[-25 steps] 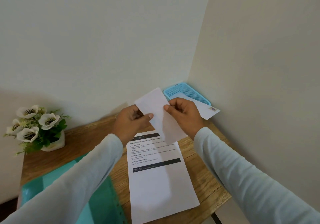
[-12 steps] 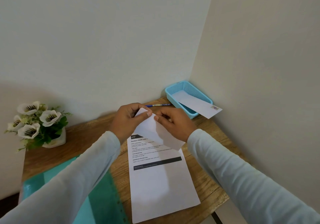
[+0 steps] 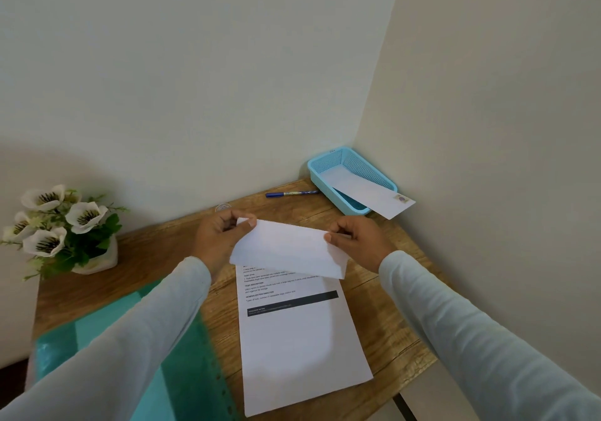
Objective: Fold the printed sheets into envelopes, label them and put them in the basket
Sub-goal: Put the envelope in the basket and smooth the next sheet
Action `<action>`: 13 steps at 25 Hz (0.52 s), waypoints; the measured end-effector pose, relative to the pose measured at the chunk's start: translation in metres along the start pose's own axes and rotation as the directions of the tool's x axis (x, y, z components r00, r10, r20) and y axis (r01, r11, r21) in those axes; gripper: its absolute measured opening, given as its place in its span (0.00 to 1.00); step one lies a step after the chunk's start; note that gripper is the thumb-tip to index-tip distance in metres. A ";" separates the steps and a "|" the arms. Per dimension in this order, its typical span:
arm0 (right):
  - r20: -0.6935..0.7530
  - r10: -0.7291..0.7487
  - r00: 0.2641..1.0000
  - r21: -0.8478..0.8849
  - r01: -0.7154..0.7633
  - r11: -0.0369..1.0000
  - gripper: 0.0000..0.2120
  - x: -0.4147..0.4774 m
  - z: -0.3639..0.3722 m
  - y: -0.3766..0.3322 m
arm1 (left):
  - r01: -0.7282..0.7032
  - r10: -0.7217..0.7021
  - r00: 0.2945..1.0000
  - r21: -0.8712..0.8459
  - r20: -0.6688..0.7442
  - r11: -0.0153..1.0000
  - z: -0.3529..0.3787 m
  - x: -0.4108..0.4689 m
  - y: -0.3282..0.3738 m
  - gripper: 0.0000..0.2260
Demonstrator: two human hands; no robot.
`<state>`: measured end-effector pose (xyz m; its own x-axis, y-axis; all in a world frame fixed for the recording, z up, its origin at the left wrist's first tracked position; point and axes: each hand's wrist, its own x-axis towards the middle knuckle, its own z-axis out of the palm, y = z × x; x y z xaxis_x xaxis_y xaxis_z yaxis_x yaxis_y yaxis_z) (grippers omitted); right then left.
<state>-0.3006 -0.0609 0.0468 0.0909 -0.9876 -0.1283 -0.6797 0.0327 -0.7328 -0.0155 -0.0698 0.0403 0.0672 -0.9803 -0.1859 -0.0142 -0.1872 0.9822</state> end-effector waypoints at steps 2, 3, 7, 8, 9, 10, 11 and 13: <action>-0.017 0.057 0.998 -0.053 -0.058 0.997 0.06 -0.001 0.001 0.013 | 0.024 -0.030 0.999 0.142 0.042 0.990 0.001 0.001 -0.018 0.04; -0.021 0.087 0.996 -0.090 -0.089 0.992 0.06 -0.001 0.002 0.021 | 0.032 -0.048 0.997 0.236 0.061 0.971 0.003 0.002 -0.027 0.05; 0.000 0.197 0.981 -0.247 -0.190 0.950 0.10 -0.004 0.013 0.046 | -0.045 -0.019 0.994 0.568 0.107 0.822 0.013 0.009 -0.055 0.11; -0.007 0.205 0.979 -0.274 -0.199 0.941 0.10 -0.005 0.014 0.050 | -0.076 0.001 0.993 0.630 0.119 0.773 0.014 0.011 -0.059 0.12; -0.020 0.205 0.979 -0.284 -0.202 0.937 0.10 -0.006 0.014 0.053 | -0.101 0.019 0.992 0.670 0.128 0.735 0.014 0.013 -0.063 0.13; -0.033 0.204 0.978 -0.288 -0.205 0.935 0.09 -0.007 0.014 0.055 | -0.120 0.032 0.990 0.696 0.139 0.708 0.014 0.016 -0.066 0.13; -0.040 0.202 0.978 -0.290 -0.205 0.935 0.09 -0.007 0.014 0.058 | -0.130 0.036 0.989 0.714 0.146 0.687 0.014 0.017 -0.069 0.13; -0.054 0.199 0.978 -0.308 -0.206 0.929 0.08 -0.008 0.016 0.061 | -0.120 0.024 0.990 0.744 0.138 0.657 0.014 0.018 -0.074 0.11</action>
<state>-0.3315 -0.0481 -0.0078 -0.0858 -0.9681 -0.2356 -0.8743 0.1865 -0.4480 -0.0275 -0.0749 -0.0362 -0.0717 -0.9838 -0.1643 -0.7596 -0.0529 0.6482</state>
